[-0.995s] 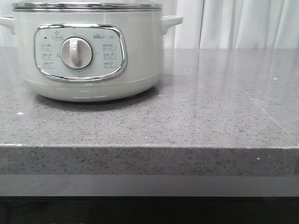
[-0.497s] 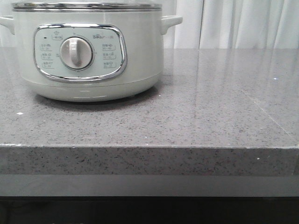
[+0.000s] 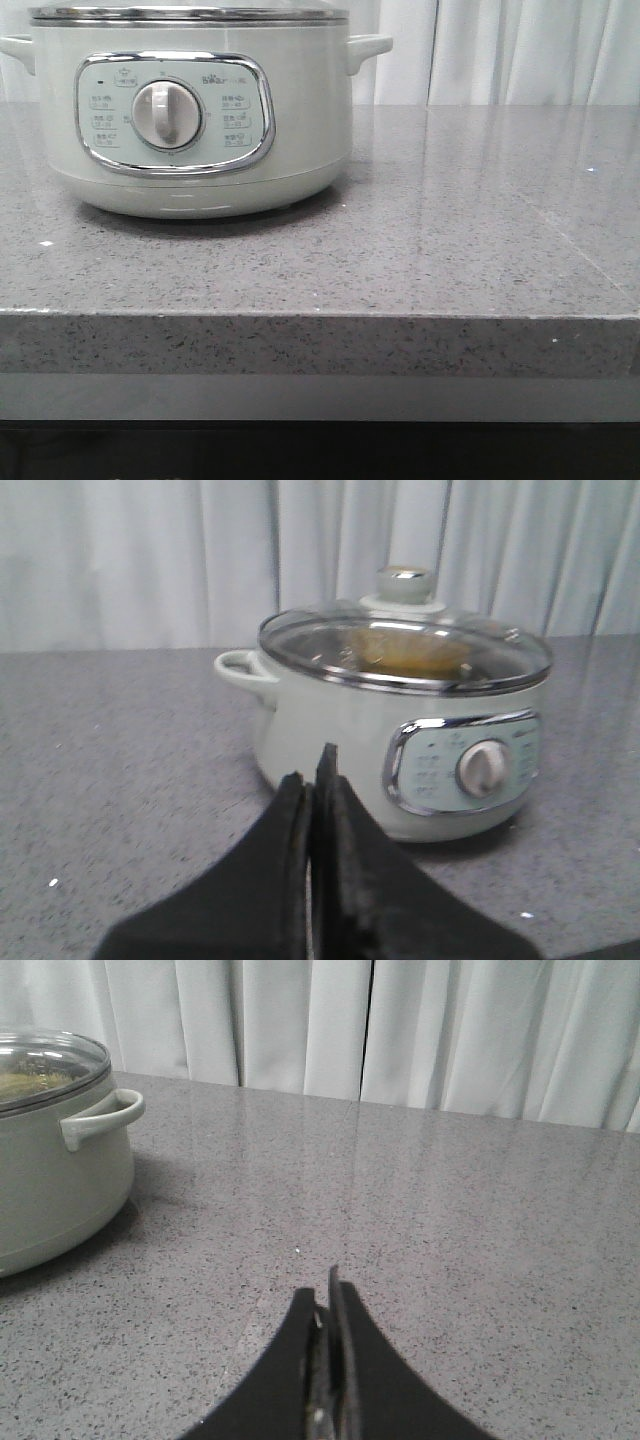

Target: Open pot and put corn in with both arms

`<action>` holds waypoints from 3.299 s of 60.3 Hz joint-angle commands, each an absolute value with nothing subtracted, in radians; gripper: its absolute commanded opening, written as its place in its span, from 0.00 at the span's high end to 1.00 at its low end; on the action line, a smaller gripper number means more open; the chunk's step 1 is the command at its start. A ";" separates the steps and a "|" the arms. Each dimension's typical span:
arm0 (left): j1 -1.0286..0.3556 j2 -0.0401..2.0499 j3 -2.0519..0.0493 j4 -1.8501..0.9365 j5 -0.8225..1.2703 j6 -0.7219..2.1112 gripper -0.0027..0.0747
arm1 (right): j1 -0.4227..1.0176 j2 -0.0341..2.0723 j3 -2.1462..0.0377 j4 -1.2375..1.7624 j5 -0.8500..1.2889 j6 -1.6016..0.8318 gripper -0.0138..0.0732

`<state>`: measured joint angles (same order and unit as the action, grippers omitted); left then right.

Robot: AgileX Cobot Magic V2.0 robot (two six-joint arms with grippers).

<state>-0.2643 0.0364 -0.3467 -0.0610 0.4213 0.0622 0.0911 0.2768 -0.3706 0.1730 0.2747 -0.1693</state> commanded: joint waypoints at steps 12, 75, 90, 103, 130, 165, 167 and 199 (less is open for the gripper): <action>-0.067 -0.025 -0.234 -0.057 0.342 0.045 0.99 | 0.086 0.284 -0.398 0.170 0.194 -0.181 0.91; -0.019 -0.029 0.008 -0.129 0.111 0.045 0.99 | 0.086 0.284 -0.398 0.170 0.194 -0.181 0.91; -0.019 -0.029 0.008 -0.129 0.111 0.045 0.99 | 0.086 0.284 -0.398 0.170 0.194 -0.181 0.91; -0.019 -0.029 0.008 -0.129 0.111 0.045 0.99 | 0.086 0.284 -0.398 0.170 0.194 -0.181 0.91; -0.019 -0.029 0.008 -0.129 0.111 0.045 0.99 | 0.083 0.250 -0.217 0.091 0.063 -0.137 0.91; -0.019 -0.029 0.008 -0.129 0.111 0.045 0.99 | -0.015 -0.034 0.026 0.145 0.103 -0.136 0.91; -0.019 -0.029 0.008 -0.129 0.111 0.045 0.99 | -0.015 -0.031 0.026 0.145 0.101 -0.136 0.91; -0.019 -0.028 0.008 -0.129 0.111 0.045 0.99 | -0.015 -0.031 0.025 0.145 0.103 -0.136 0.91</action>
<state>-0.0215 -0.0056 0.0090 -0.1182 0.2019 0.0538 -0.0085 -0.0096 0.0274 0.1428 0.1763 -0.1356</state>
